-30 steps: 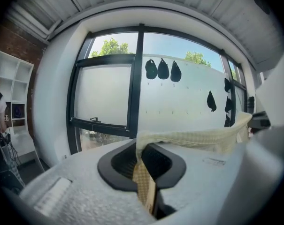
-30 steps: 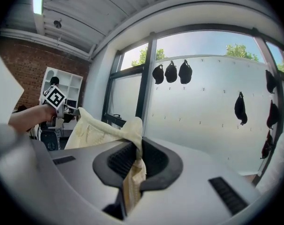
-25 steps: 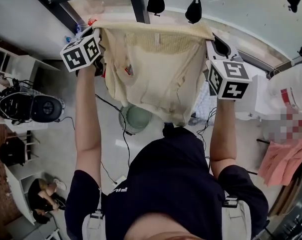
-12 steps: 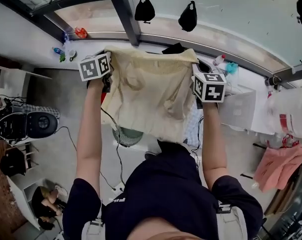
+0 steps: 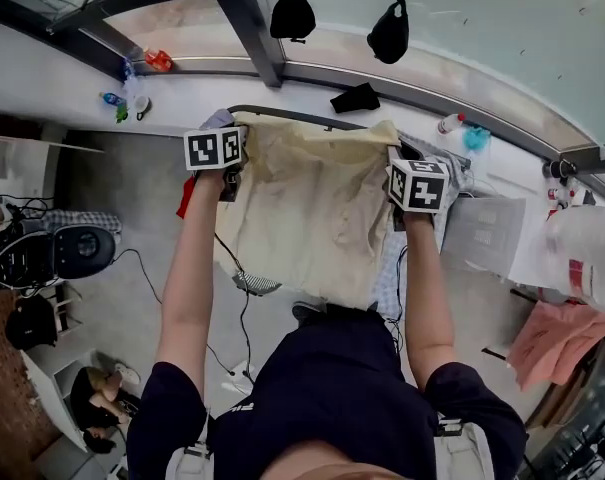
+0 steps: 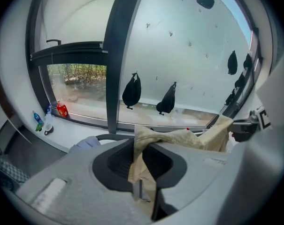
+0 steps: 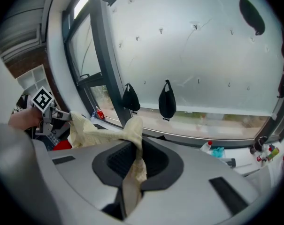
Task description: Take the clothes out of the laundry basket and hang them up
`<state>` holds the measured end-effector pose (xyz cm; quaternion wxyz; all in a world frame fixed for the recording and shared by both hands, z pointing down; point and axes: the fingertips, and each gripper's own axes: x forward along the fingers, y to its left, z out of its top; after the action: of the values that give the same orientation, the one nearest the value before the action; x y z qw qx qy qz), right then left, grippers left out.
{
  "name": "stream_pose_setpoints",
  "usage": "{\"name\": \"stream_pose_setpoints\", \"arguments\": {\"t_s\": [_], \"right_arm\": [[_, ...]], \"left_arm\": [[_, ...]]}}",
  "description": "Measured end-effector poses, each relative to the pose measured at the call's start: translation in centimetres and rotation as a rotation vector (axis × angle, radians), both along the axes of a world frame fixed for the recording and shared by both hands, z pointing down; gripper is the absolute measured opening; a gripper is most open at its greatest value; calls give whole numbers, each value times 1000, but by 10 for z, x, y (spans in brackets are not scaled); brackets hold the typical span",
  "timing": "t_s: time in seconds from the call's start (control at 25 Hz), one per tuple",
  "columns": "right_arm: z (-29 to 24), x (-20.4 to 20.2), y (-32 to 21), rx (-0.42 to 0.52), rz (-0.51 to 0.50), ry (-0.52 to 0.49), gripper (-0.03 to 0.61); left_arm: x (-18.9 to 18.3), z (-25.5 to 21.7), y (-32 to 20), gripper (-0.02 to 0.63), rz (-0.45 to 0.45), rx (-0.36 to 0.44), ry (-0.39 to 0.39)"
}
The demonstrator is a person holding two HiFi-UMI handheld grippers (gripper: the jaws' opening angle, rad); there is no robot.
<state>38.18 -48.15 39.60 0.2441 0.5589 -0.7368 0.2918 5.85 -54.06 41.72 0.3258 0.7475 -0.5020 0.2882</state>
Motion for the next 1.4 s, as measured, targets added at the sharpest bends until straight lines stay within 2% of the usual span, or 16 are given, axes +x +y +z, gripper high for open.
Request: {"name": "stream_pose_setpoints", "arguments": {"t_s": [0.04, 0.08, 0.12, 0.16, 0.28, 0.32, 0.48, 0.88, 1.24, 1.4], "right_arm": [[6, 2, -1, -14, 15, -7, 47], [12, 4, 0, -31, 22, -17, 111], [18, 4, 1, -53, 18, -29, 207], [24, 3, 3, -78, 3, -41, 262], [37, -2, 15, -135, -44, -62, 328], [39, -3, 19, -141, -52, -66, 333], [41, -5, 33, -147, -58, -79, 339], [15, -11, 59, -98, -72, -98, 339], [-18, -18, 120, -42, -102, -66, 339], [-35, -27, 158, -11, -103, -66, 339]], "left_arm": [[2, 7, 1, 55, 9, -13, -3], [3, 14, 4, 99, 17, -30, -9], [4, 21, 7, 133, 26, -48, -14], [5, 28, 11, 160, 32, -66, -14], [7, 44, 28, 216, 39, -102, 7], [7, 47, 33, 237, 40, -112, 18], [6, 54, 52, 245, 37, -133, 34], [-2, 33, 80, 247, 21, -97, 67], [2, -2, 145, 247, 21, -11, 119], [0, -21, 186, 247, 39, 49, 110]]}}
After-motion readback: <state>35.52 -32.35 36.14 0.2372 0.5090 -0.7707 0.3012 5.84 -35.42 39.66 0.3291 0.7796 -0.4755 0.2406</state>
